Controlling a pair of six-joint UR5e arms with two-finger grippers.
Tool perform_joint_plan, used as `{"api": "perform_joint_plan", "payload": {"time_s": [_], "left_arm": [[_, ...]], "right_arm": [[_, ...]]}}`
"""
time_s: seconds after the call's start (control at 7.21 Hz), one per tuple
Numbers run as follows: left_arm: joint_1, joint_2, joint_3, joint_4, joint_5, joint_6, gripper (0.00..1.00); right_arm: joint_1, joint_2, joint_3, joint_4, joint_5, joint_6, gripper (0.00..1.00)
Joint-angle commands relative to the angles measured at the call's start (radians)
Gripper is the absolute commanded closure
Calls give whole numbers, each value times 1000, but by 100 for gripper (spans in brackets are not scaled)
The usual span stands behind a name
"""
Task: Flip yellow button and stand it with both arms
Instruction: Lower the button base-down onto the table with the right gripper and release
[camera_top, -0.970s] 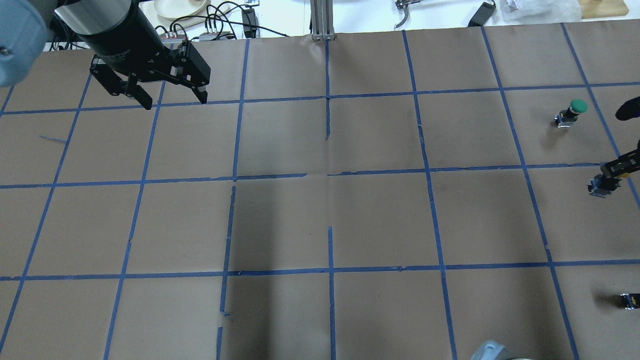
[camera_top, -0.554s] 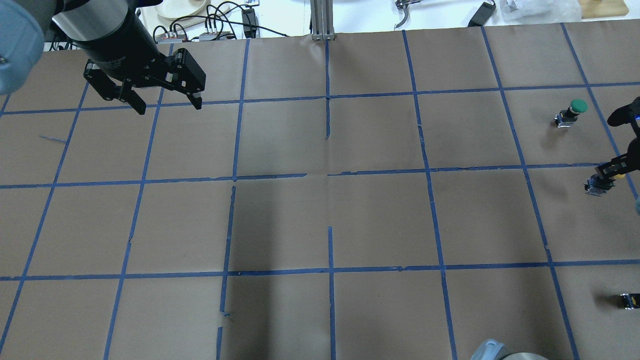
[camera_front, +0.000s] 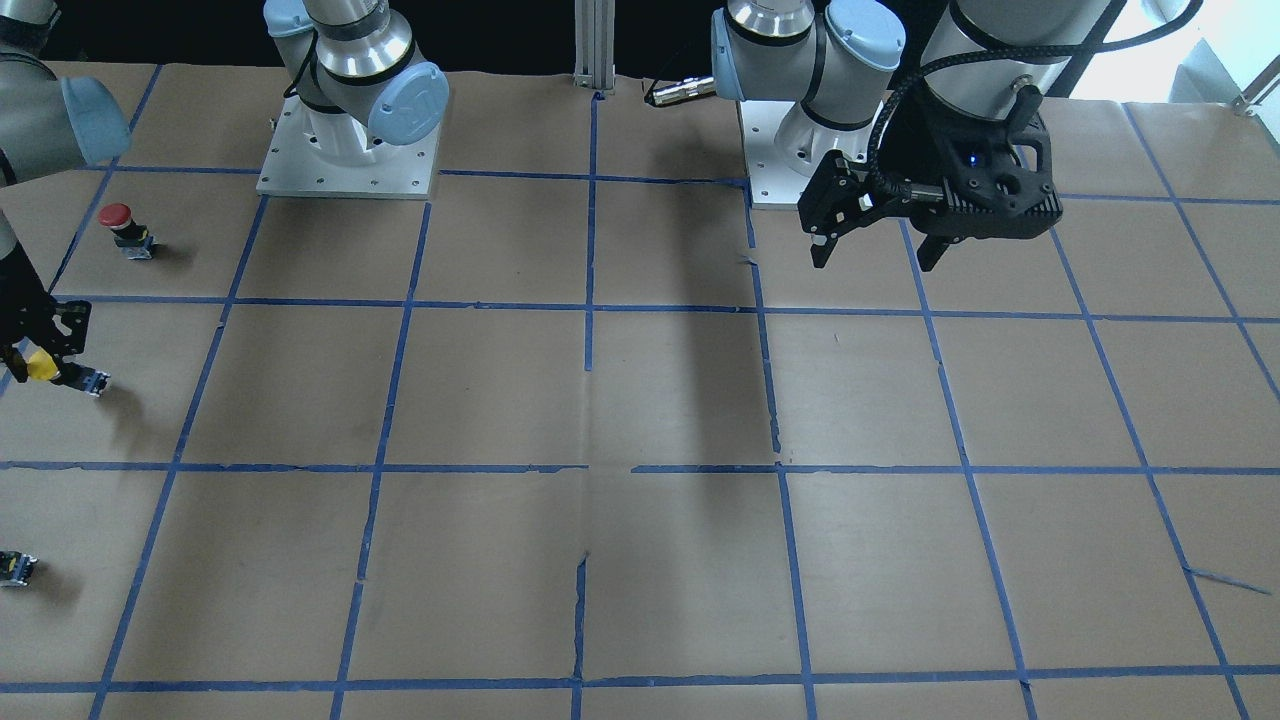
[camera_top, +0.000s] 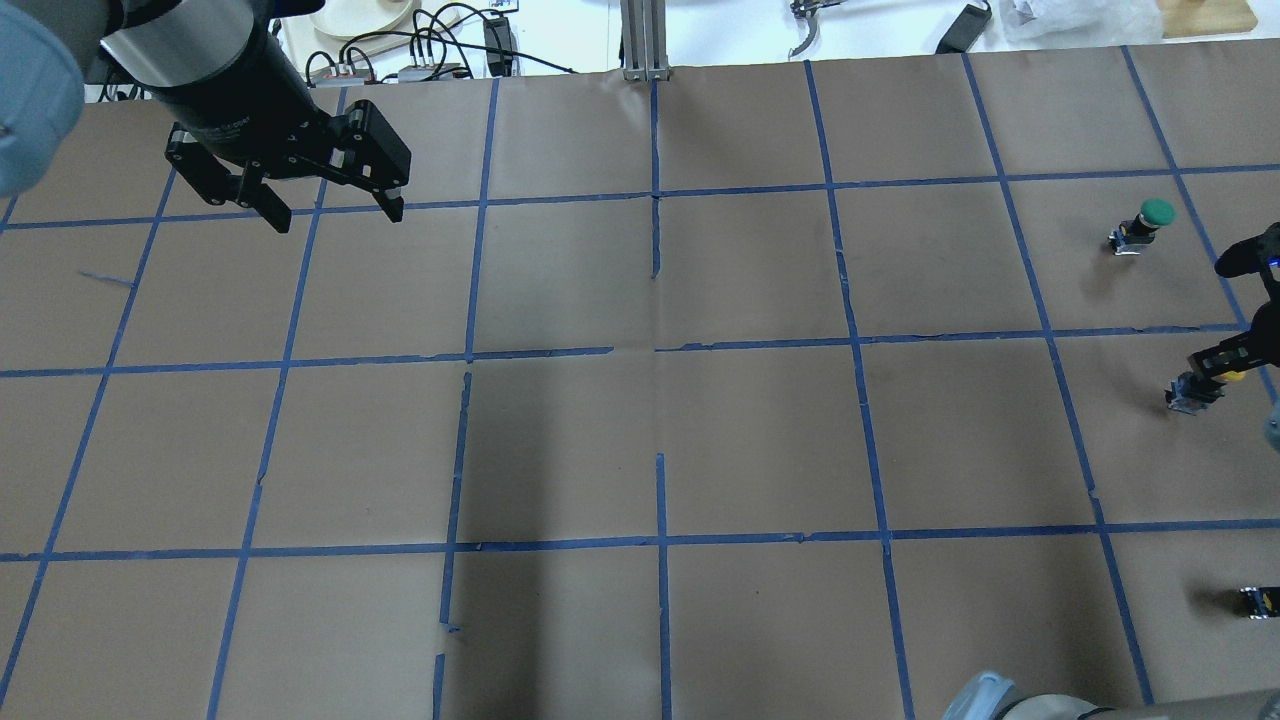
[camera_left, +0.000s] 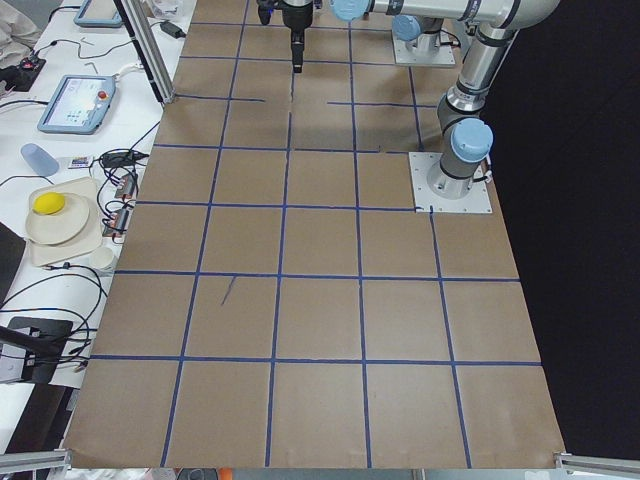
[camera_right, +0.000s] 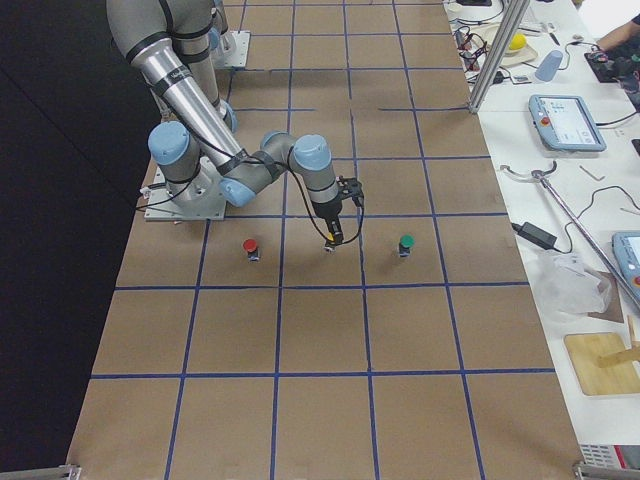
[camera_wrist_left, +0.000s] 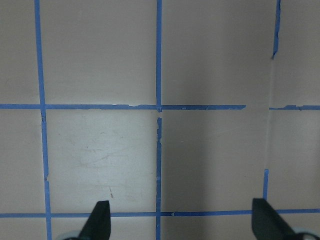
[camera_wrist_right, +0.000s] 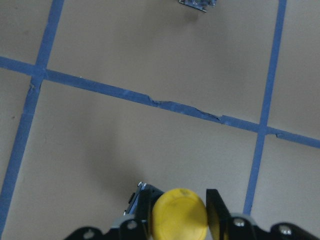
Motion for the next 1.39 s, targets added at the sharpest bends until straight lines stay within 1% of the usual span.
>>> {"api": "perform_joint_plan", "payload": {"time_s": [0.0,0.28,0.55,0.83,0.97,1.11,1.25], "left_arm": [[1,-1,-2,0,0,1,0],[3,-1,-2,0,0,2,0],[3,-1,-2,0,0,-1,0],[3,-1,-2,0,-1,-1,0],[6,-3,-2,0,-1,2,0],[6,-3,-2,0,-1,2,0],[6,-3,-2,0,-3,4,0]], "right_arm": [[-3,2,12,-4,3,-7,81],[-3,3,12,-16,2,-7,77],[-3,6,9,-17,2,-3,68],[-4,9,10,-17,-4,-3,35],[-4,14,9,-15,-4,2,14],[-4,14,9,-1,-7,5,1],[-4,5,9,25,-12,6,0]]}}
